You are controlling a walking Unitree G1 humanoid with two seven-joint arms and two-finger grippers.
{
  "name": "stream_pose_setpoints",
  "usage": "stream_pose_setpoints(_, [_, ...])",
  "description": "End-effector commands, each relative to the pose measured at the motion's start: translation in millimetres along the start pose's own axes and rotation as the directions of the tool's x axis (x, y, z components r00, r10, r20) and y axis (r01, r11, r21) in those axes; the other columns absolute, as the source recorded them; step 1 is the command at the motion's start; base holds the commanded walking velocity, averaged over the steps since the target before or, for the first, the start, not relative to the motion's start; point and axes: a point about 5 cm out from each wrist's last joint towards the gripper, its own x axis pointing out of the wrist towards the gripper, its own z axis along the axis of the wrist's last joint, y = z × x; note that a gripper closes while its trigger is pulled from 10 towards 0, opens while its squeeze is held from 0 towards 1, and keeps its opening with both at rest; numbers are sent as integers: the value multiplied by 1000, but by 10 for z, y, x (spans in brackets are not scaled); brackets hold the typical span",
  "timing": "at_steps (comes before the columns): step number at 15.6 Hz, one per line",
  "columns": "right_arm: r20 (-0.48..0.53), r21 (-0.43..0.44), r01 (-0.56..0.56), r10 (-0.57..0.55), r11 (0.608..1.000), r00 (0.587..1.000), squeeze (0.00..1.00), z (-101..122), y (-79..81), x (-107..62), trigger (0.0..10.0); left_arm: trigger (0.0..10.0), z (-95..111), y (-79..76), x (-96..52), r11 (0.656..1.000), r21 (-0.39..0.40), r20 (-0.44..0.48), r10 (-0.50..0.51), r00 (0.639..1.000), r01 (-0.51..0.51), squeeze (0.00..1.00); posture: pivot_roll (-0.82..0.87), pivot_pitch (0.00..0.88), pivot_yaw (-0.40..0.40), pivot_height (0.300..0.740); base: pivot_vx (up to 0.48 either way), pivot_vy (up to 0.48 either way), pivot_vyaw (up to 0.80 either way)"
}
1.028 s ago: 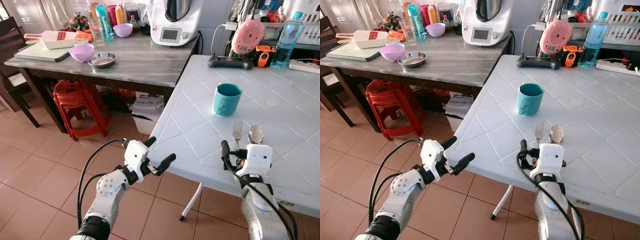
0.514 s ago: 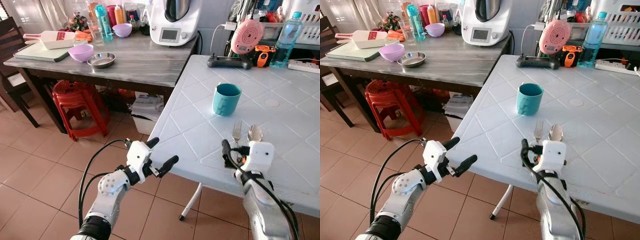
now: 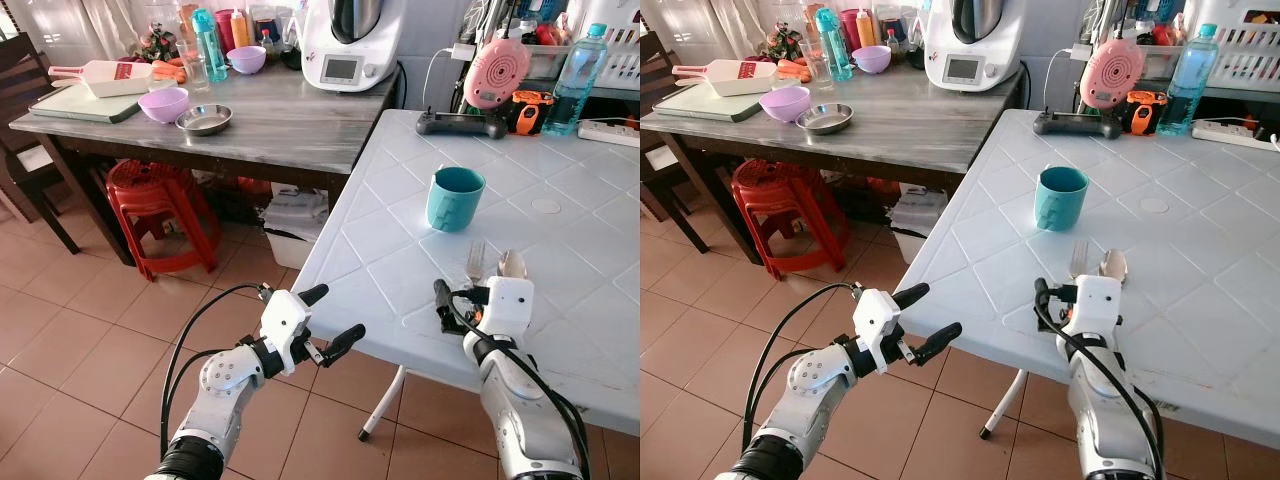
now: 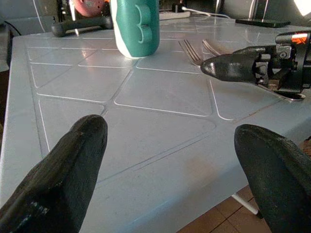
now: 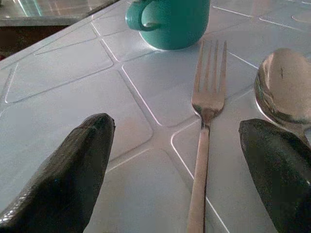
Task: Setting the table
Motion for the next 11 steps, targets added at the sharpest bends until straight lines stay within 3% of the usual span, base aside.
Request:
stream_pose_setpoints(1, [-27, 18, -11, 11, 1000, 1000, 0, -40, 7, -7, 10000, 10000, 29, 1, -17, 1000, 23, 4, -20, 1000, 20, 0, -69, 0, 75, 740, 0, 0, 0])
stream_pose_setpoints(3, [-65, 24, 13, -11, 1000, 998, 0, -63, -61, 1, 2627, 10000, 29, -40, -10, 999, 19, 7, -44, 999, 44, 0, -75, 0, 78, 740, 0, 0, 0])
stream_pose_setpoints(5, [-58, 27, 40, -38, 999, 998, 0, 3, -115, 32, 1569, 10000, 54, -49, -1, 997, 31, 13, -74, 997, 74, 0, -74, 0, 77, 740, 0, 0, 0])
stream_pose_setpoints(6, [-55, 27, 43, -41, 999, 998, 0, 20, -130, 44, 0, 10000, 62, -49, 2, 995, 43, 8, -88, 996, 87, 0, -73, 0, 77, 740, 0, 0, 0])
stream_pose_setpoints(7, [-55, 31, 51, -50, 998, 997, 0, 38, -155, 63, 157, 10000, 74, -38, 6, 994, 53, 5, -94, 996, 93, 0, -72, 0, 78, 740, 0, 0, 0])
stream_pose_setpoints(8, [-55, 21, 54, -53, 998, 997, 0, 50, -174, 77, 2235, 10000, 84, -22, 7, 994, 58, 3, -92, 996, 92, 0, -71, 0, 78, 740, 0, 0, 0])
stream_pose_setpoints(9, [-53, 10, 53, -52, 999, 997, 0, 62, -185, 84, 1961, 10000, 90, -13, 7, 994, 64, 0, -91, 996, 91, 0, -71, 0, 78, 740, 0, 0, 0])
stream_pose_setpoints(10, [-58, 11, 53, -52, 999, 997, 0, 61, -192, 86, 0, 10000, 91, -10, 5, 994, 64, -1, -91, 996, 91, 0, -70, 0, 79, 740, 0, 0, 0])
stream_pose_setpoints(11, [-72, 15, 53, -52, 998, 996, 0, 47, -205, 89, 0, 10000, 89, -11, 0, 994, 61, -4, -94, 996, 94, 0, -70, 0, 78, 740, 0, 0, 0])
